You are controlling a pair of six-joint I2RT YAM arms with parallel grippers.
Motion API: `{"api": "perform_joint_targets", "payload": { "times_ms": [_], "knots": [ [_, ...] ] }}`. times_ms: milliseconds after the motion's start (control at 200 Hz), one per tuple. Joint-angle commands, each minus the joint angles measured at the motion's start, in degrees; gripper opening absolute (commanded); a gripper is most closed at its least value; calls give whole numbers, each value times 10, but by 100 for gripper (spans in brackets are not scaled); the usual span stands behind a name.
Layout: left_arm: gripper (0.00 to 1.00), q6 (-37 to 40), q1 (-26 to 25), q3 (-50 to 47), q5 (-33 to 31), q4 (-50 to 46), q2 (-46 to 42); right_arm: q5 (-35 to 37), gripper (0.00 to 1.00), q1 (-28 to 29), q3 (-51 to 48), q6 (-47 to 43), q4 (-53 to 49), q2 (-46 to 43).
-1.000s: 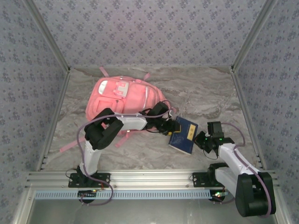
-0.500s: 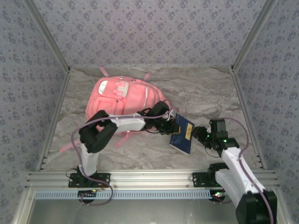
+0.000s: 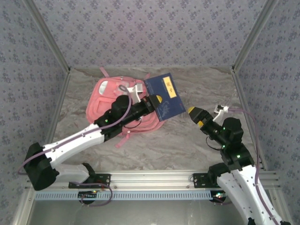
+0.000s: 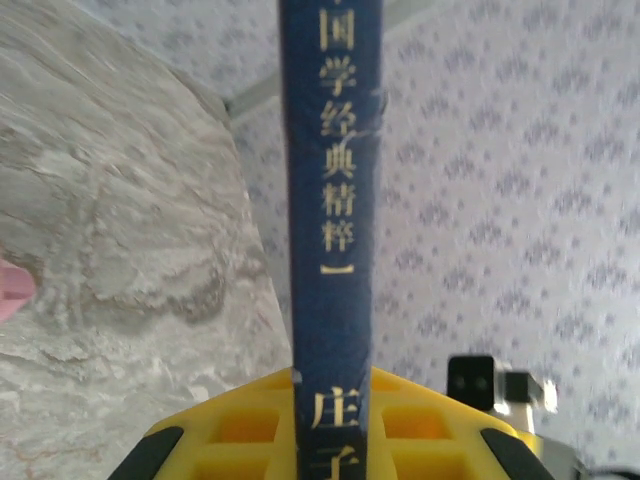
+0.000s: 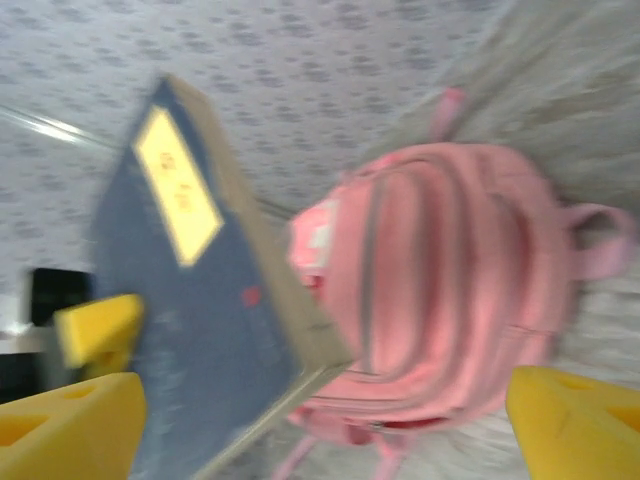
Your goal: Pack books, pencil case, and school supplies into a backpack
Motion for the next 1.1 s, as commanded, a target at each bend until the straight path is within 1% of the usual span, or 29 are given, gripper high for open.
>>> {"api": "perform_joint_targets", "payload": {
  "times_ms": [0, 180, 245, 350, 415, 615, 705, 754, 889, 984, 1094],
  "knots": [
    [0, -80, -8, -34, -124, 94, -27, 15, 96, 55, -16, 103, 166, 24],
    [0, -127, -16, -49, -143, 127, -37, 95, 97, 172, -13, 114, 269, 103],
    [0, -137, -17, -54, -156, 131, -43, 119, 97, 200, -12, 123, 292, 131],
    [0, -129, -18, -53, -170, 121, -55, 150, 97, 235, -10, 125, 321, 162],
    [0, -123, -18, -53, -174, 119, -62, 168, 96, 248, -9, 123, 332, 175],
    [0, -126, -18, -51, -175, 111, -74, 205, 95, 259, -8, 120, 357, 204],
    [0, -131, -19, -54, -178, 111, -77, 224, 94, 259, -6, 123, 395, 231],
    [0, -137, -21, -57, -180, 112, -77, 222, 93, 259, 0, 128, 421, 253],
    [0, -144, -27, -68, -183, 119, -77, 196, 86, 259, 20, 142, 504, 320],
    [0, -142, -30, -74, -188, 116, -79, 188, 76, 259, 35, 148, 551, 350],
    [0, -142, -30, -85, -195, 115, -85, 195, 61, 259, 43, 147, 558, 352]
  ]
}}
